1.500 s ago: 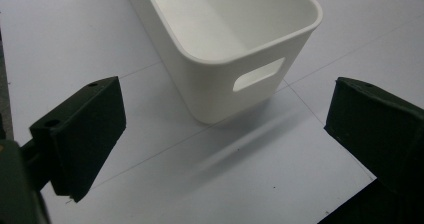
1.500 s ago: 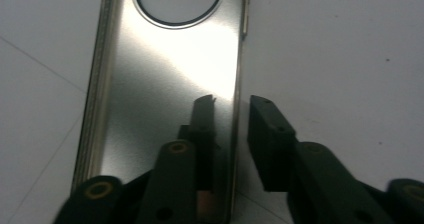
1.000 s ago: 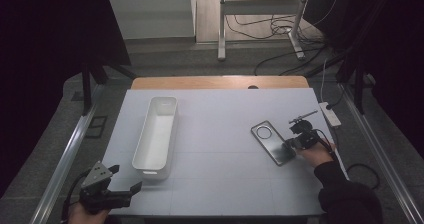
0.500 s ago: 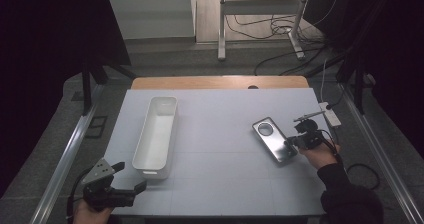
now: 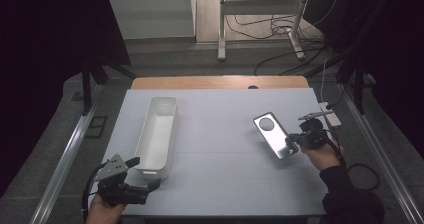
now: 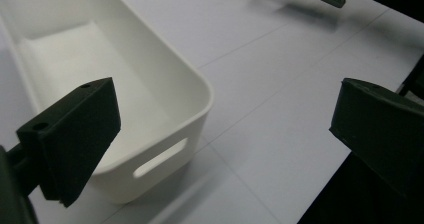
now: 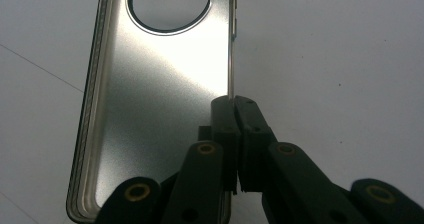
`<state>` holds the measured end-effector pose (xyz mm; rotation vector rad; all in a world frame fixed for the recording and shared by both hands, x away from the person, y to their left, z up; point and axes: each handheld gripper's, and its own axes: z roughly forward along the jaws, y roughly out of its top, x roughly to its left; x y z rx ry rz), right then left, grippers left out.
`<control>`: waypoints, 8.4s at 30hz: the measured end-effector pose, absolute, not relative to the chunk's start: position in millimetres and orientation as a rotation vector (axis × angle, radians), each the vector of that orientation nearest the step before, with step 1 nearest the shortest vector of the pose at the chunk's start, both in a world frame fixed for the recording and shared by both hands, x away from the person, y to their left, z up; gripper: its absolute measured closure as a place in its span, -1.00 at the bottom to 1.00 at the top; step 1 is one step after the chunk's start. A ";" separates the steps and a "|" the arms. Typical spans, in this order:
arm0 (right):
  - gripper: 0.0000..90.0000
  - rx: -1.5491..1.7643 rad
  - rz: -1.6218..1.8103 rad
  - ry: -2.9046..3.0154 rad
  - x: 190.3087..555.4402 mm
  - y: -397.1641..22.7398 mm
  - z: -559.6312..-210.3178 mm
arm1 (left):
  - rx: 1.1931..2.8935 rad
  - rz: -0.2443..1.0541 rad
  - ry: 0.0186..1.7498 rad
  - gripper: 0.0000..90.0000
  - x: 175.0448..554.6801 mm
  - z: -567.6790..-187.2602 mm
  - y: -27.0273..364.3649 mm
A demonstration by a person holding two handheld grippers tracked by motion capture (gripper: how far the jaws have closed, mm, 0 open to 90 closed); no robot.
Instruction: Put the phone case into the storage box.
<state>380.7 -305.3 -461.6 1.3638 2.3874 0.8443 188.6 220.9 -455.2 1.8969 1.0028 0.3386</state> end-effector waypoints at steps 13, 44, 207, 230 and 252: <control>0.97 1.325 0.914 2.369 372.4 -300.3 -451.6 | 1.945 0.288 0.868 -0.97 210.8 -448.5 182.3; 0.96 1.234 1.033 2.353 349.6 -277.1 -435.1 | 1.949 0.226 0.738 -1.00 273.2 -441.5 118.4; 0.79 0.860 1.307 2.367 290.0 -198.7 -420.8 | 2.021 0.159 0.818 -0.97 296.1 -452.8 93.4; 0.79 0.889 1.351 2.394 280.7 -176.5 -425.5 | 2.011 0.136 0.809 0.30 289.1 -451.7 81.5; 0.45 0.804 1.320 2.497 276.4 -162.2 -431.0 | 2.040 0.150 0.911 0.98 291.0 -453.9 78.7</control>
